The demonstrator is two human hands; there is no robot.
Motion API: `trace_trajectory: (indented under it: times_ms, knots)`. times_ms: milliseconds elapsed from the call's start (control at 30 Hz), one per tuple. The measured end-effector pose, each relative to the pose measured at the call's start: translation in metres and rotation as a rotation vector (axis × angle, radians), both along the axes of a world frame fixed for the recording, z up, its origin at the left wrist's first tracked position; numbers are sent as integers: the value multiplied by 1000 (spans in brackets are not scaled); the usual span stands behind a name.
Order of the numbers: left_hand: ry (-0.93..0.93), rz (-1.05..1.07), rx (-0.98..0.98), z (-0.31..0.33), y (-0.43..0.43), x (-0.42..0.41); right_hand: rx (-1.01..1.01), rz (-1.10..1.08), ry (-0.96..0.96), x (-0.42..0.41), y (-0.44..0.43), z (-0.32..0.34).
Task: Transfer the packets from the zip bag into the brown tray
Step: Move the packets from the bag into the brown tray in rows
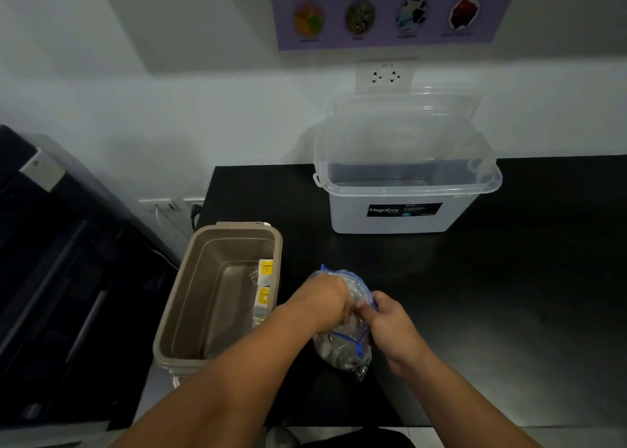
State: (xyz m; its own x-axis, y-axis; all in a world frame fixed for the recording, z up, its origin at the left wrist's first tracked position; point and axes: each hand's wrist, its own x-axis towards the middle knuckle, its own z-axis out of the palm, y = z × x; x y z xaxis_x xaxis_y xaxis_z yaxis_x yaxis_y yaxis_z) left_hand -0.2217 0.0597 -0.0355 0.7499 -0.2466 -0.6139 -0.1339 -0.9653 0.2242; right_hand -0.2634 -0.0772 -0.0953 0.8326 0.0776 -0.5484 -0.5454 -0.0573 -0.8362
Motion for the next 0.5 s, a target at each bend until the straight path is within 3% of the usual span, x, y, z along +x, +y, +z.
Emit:
trace_trajectory:
  times_ms: [67,233,500]
  knots:
    - [-96,111,-117,-4,10,-2,0,9,8,4,-3,0]
    - [-99,380,-377,3,22,-4,13,10,14,12,-5,-1]
    - [-98,342,-263,0,20,-3,36,59,23,18,-6,5]
